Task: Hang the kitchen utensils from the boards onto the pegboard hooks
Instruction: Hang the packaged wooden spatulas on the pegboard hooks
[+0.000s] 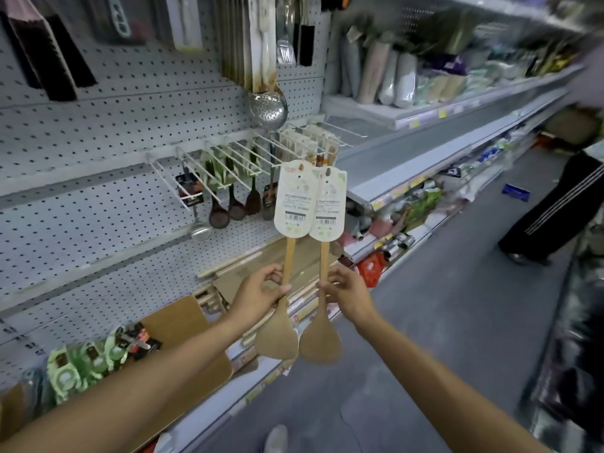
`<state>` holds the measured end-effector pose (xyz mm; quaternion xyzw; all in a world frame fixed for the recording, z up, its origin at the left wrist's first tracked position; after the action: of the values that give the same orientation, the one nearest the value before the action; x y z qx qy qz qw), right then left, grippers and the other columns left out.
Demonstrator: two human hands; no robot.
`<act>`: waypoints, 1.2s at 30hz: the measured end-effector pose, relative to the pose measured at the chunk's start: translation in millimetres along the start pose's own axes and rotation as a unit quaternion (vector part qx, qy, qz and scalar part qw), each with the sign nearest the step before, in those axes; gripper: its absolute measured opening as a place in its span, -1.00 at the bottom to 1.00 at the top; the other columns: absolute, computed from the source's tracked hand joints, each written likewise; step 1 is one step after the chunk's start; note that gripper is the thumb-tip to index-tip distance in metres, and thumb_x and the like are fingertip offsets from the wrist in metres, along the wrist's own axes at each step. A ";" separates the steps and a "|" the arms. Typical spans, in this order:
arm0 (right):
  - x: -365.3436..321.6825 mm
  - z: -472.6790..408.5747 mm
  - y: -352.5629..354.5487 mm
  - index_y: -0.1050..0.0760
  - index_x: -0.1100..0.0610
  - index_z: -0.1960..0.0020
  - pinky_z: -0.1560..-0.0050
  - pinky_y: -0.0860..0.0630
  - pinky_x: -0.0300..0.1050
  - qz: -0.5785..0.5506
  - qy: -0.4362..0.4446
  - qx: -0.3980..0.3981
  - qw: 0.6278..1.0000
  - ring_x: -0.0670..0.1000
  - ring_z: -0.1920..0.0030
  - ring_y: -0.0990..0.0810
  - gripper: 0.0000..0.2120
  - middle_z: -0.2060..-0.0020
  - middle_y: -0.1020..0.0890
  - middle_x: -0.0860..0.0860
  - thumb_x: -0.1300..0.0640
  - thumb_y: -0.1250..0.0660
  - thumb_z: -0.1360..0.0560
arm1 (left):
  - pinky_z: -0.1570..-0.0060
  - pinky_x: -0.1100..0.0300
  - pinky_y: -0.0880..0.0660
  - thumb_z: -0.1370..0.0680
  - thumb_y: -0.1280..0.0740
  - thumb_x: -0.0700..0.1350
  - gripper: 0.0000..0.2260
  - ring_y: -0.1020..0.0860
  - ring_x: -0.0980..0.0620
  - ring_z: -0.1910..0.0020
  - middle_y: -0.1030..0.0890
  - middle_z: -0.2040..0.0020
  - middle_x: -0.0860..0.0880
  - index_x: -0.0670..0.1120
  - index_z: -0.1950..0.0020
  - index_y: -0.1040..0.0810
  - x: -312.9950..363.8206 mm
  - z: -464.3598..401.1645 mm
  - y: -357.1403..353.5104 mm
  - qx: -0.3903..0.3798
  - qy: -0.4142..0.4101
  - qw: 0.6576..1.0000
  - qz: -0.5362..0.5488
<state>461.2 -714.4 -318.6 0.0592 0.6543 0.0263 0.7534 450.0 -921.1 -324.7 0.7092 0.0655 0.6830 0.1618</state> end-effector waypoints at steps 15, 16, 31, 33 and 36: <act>6.3 -159.2 76.7 -0.51 0.35 0.06 0.12 -0.63 0.21 0.017 0.007 0.048 0.999 0.36 0.13 -0.64 -0.94 0.17 -0.64 0.33 0.33 -0.32 -0.54 | 0.09 -0.19 -0.64 -0.52 -0.47 -0.10 -0.94 -0.69 -0.19 0.20 -0.70 0.12 -0.09 0.00 0.08 -0.61 5.8 -157.2 -56.4 -0.083 -0.010 0.996 0.027; 6.5 -167.0 80.6 -0.51 0.35 0.05 0.15 -0.63 0.18 0.017 0.007 0.046 0.999 0.33 0.16 -0.65 -0.94 0.18 -0.63 0.33 0.34 -0.31 -0.54 | 0.10 -0.20 -0.62 -0.53 -0.46 -0.08 -0.94 -0.68 -0.21 0.19 -0.70 0.13 -0.09 -0.02 0.06 -0.61 4.8 -163.4 -58.5 -0.086 -0.012 0.996 0.022; 37.7 -344.0 182.1 -0.48 0.40 0.00 0.38 -0.53 -0.17 0.022 -0.038 -0.054 0.998 0.04 0.33 -0.61 -0.93 0.27 -0.61 0.19 0.41 -0.24 -0.55 | -0.04 -0.17 -0.60 -0.52 -0.46 -0.10 -0.91 -0.68 -0.11 0.11 -0.67 0.08 -0.09 -0.08 0.03 -0.62 -8.9 -284.8 -142.1 0.009 0.052 0.999 -0.006; 37.4 -364.9 194.1 -0.47 0.41 0.01 0.39 -0.52 -0.20 0.027 -0.046 -0.079 0.995 -0.01 0.38 -0.60 -0.94 0.27 -0.58 0.20 0.42 -0.23 -0.56 | -0.06 -0.17 -0.59 -0.52 -0.46 -0.10 -0.91 -0.68 -0.10 0.09 -0.67 0.08 -0.10 -0.08 0.03 -0.62 -6.3 -301.5 -160.0 0.020 0.056 0.998 -0.011; 39.9 -395.9 212.5 -0.48 0.32 0.08 0.40 -0.52 -0.18 0.026 -0.057 -0.109 0.992 0.00 0.39 -0.59 -0.90 0.31 -0.56 0.17 0.43 -0.22 -0.56 | -0.04 -0.13 -0.60 -0.52 -0.47 -0.13 -0.94 -0.68 -0.06 0.10 -0.67 0.11 -0.07 -0.07 0.06 -0.63 2.9 -323.3 -182.4 0.049 0.063 0.997 -0.004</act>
<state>83.4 -477.4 -385.7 -0.0048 0.6014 0.1139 0.7908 153.5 -703.6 -375.5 0.6717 0.1117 0.7215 0.1255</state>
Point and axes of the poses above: each hand's wrist, its own z-axis away from the middle knuckle, its own y-axis out of the back of the hand, x = y × z, the point moved 4 cm from there along -z, towards the middle knuckle
